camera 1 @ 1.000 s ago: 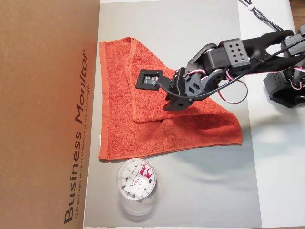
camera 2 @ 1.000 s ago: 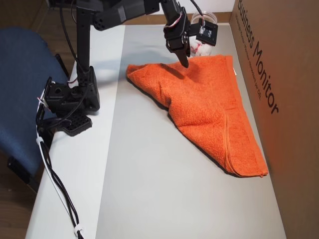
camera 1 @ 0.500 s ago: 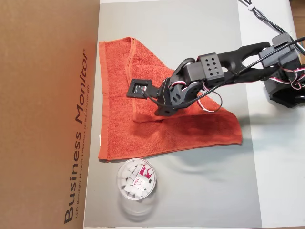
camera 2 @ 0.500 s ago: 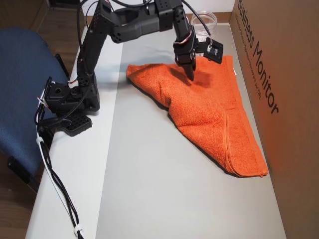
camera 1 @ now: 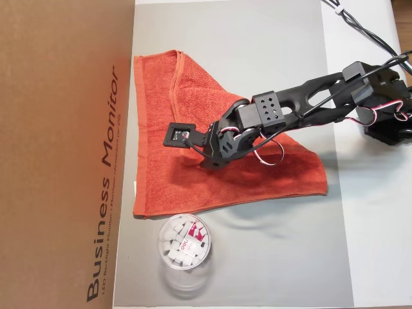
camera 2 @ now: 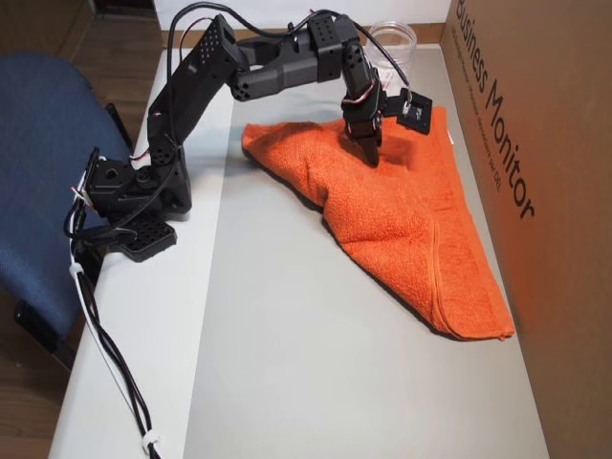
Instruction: Fold the blanket.
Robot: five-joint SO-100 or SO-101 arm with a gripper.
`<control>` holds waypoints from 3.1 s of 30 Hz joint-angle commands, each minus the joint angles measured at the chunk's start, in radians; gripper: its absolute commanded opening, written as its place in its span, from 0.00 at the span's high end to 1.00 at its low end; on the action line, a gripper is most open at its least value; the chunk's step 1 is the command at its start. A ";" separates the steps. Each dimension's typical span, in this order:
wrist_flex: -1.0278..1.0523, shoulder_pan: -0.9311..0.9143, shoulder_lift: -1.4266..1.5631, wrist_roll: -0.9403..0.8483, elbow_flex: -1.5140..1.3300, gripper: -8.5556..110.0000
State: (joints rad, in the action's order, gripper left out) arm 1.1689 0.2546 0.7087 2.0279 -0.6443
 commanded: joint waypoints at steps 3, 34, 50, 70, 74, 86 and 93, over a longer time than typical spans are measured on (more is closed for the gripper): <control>-0.058 0.005 -0.006 -0.003 0.051 0.85; -0.103 -0.069 -0.049 -0.124 0.034 0.85; -0.103 -0.020 -0.058 -0.302 0.032 0.85; -0.110 -0.008 -0.060 -0.422 -0.002 0.85; -0.115 -0.032 -0.060 -0.422 -0.003 0.85; -0.110 -0.072 -0.064 -0.446 -0.009 0.85; -0.120 -0.067 -0.087 -0.491 -0.035 0.93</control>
State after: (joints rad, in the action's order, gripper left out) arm 1.0400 0.1795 0.6243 1.5524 -0.6719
